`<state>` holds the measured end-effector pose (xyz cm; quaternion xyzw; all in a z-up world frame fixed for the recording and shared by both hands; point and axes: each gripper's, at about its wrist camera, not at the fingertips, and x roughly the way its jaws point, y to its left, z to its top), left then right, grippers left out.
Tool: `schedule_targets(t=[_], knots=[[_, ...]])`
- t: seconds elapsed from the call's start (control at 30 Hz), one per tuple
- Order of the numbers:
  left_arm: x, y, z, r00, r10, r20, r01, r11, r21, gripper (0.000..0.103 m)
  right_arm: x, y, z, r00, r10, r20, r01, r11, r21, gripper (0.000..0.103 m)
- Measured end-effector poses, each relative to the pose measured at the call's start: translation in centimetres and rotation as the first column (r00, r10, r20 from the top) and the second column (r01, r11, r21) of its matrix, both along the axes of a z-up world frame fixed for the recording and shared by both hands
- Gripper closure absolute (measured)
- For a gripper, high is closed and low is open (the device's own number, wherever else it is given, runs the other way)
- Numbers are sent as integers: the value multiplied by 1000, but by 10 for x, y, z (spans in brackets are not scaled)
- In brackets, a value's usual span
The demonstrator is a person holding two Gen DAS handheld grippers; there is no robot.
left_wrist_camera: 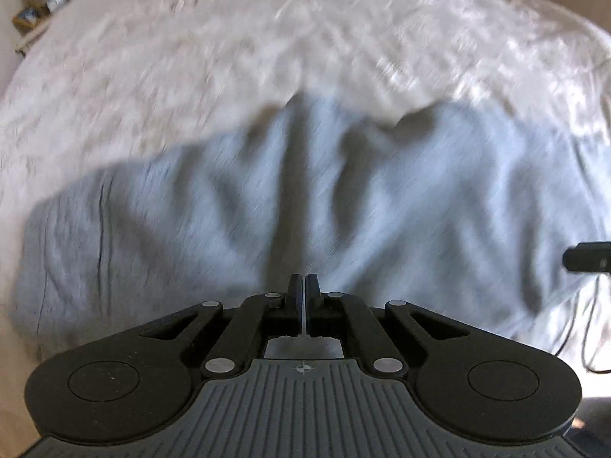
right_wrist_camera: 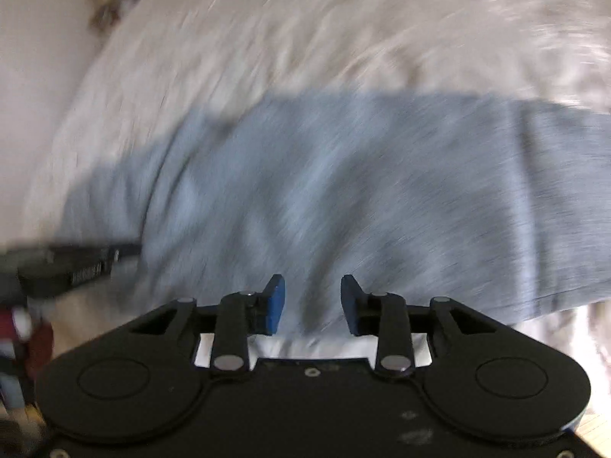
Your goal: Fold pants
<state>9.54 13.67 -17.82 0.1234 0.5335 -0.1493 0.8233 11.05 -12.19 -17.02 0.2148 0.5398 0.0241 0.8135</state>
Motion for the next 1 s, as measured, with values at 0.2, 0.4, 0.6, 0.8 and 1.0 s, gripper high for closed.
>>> schedule_targets(t=[0.2, 0.4, 0.6, 0.8, 1.0], knots=[[-5, -73, 15, 1000, -22, 18, 23, 998, -65, 100, -21, -98, 13, 975, -207, 74, 210, 977, -34, 67], [-24, -162, 12, 988, -152, 30, 154, 984, -91, 100, -59, -204, 17, 917, -385, 106, 396, 912, -108, 63], [-37, -228, -6, 973, -227, 43, 230, 969, -90, 100, -93, -294, 4, 845, -524, 103, 534, 827, -174, 59], [-37, -261, -41, 974, -219, -62, 219, 976, -10, 100, -89, -348, -13, 845, -526, 99, 535, 823, -192, 45], [-32, -266, -58, 982, -158, -105, 163, 986, 36, 100, -66, -382, -48, 890, -455, 4, 453, 886, -102, 39]])
